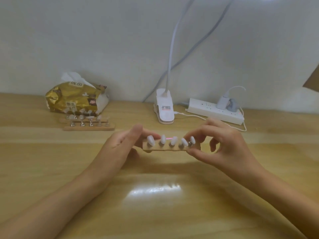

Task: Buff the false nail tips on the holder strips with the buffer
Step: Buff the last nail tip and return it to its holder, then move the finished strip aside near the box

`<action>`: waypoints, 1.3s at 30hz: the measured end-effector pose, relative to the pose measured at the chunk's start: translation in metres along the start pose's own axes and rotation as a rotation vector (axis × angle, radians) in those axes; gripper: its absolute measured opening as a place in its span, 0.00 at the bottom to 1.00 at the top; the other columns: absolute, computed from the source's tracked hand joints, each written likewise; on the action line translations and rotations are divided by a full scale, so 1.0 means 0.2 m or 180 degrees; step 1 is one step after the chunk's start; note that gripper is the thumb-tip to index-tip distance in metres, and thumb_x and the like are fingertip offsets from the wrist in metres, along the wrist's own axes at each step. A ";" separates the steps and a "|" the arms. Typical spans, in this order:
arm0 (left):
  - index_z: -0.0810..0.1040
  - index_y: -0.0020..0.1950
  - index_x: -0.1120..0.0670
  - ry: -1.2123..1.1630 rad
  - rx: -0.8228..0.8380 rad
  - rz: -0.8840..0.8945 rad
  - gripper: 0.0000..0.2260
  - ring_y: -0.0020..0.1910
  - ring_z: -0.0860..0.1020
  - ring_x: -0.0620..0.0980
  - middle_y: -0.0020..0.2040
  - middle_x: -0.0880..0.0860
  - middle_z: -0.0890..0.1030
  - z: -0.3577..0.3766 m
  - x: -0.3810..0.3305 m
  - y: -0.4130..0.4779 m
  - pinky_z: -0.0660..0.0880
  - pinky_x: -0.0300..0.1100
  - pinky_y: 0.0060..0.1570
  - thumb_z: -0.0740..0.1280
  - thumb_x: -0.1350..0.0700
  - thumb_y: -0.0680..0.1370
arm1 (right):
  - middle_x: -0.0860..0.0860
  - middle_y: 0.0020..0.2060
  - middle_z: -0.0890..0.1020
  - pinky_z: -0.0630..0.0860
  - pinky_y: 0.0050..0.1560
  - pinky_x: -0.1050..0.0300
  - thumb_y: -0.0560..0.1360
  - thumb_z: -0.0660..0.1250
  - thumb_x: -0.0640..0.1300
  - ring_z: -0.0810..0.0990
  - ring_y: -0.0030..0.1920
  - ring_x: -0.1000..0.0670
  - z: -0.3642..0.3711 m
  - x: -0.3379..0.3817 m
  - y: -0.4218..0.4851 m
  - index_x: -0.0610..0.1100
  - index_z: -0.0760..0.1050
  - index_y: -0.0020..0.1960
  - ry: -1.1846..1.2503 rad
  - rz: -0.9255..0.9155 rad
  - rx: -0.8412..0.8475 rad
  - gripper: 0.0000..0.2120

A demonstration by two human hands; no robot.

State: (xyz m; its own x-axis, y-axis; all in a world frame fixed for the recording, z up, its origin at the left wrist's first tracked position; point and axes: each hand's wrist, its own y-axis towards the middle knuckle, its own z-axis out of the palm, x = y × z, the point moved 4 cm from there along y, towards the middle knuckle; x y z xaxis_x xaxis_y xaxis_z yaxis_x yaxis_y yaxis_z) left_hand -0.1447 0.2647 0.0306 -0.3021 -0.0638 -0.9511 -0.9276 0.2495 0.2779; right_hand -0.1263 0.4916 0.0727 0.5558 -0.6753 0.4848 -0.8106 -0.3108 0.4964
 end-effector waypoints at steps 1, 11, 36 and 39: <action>0.85 0.50 0.41 0.0050 0.0059 0.0057 0.18 0.46 0.81 0.46 0.48 0.46 0.85 0.00 -0.01 0.00 0.74 0.38 0.43 0.58 0.36 0.80 | 0.57 0.40 0.77 0.71 0.36 0.65 0.68 0.79 0.41 0.79 0.45 0.52 0.00 -0.02 0.01 0.53 0.84 0.47 0.0112 0.0086 -0.0006 0.11; 0.79 0.59 0.37 0.0957 0.0075 0.0485 0.11 0.49 0.80 0.43 0.54 0.37 0.83 0.07 -0.07 -0.04 0.76 0.38 0.42 0.70 0.46 0.77 | 0.52 0.40 0.78 0.72 0.36 0.67 0.67 0.80 0.34 0.78 0.35 0.56 -0.28 -0.36 -0.27 0.47 0.84 0.45 0.0225 0.1095 0.0243 0.12; 0.69 0.68 0.48 0.3271 0.1462 0.1247 0.15 0.65 0.67 0.52 0.66 0.48 0.68 1.78 -0.04 0.71 0.68 0.48 0.63 0.55 0.50 0.83 | 0.54 0.54 0.79 0.73 0.55 0.56 0.75 0.74 0.46 0.76 0.54 0.54 -1.12 -1.53 -0.59 0.50 0.71 0.51 -0.0883 0.2073 -0.0497 0.12; 0.68 0.69 0.47 0.3234 0.1418 0.1258 0.15 0.66 0.66 0.51 0.67 0.47 0.67 1.77 -0.04 0.71 0.67 0.47 0.64 0.54 0.50 0.83 | 0.56 0.56 0.79 0.73 0.53 0.56 0.78 0.69 0.49 0.73 0.54 0.58 -1.16 -1.54 -0.55 0.56 0.70 0.52 -0.1431 0.1618 0.0010 0.08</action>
State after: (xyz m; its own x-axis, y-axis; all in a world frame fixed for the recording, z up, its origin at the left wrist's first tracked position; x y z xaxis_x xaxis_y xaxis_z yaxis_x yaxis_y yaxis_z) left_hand -0.1958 0.6435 0.0305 -0.7745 -0.5969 -0.2096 -0.6326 0.7273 0.2663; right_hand -0.1664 0.8891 0.0359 -0.0248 -0.9503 0.3103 -0.9517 0.1175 0.2836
